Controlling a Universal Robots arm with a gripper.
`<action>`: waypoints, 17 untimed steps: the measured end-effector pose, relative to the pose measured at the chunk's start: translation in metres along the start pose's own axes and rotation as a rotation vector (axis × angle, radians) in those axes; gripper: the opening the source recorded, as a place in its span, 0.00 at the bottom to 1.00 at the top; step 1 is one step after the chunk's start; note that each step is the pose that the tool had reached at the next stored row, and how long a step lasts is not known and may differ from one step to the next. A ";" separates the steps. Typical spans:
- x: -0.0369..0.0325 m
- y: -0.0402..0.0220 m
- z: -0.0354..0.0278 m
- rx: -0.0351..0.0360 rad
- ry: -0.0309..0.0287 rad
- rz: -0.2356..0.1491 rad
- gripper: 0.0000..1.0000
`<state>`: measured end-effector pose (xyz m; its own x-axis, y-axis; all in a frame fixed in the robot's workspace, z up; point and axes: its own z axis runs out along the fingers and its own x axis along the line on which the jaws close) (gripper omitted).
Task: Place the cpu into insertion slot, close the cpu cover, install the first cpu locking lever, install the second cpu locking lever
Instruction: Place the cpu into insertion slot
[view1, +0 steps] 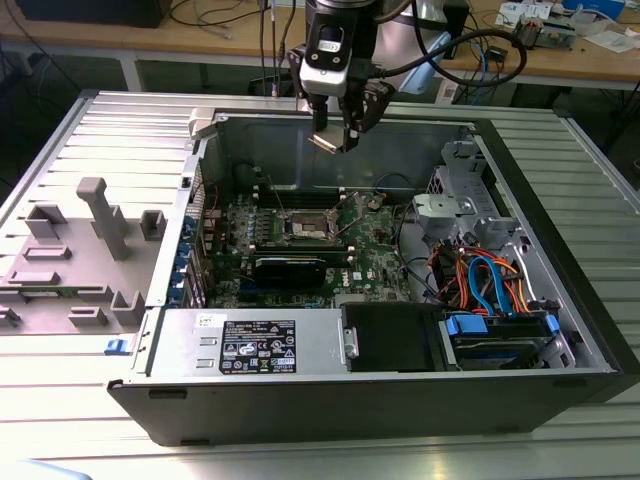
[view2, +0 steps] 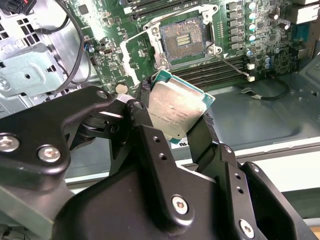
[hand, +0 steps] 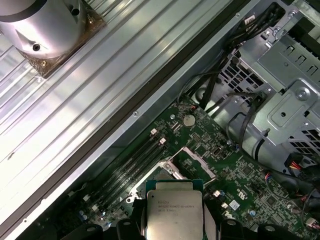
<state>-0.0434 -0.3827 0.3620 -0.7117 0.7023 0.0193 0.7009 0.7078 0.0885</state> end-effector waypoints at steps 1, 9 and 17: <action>0.0000 0.0000 0.0000 -0.0001 -0.0001 0.002 0.55; 0.0000 0.0000 0.0000 -0.0004 -0.0018 0.020 0.55; 0.0000 0.0000 0.0000 -0.0007 -0.0032 0.037 0.55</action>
<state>-0.0434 -0.3827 0.3620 -0.6851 0.7282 0.0194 0.7267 0.6813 0.0885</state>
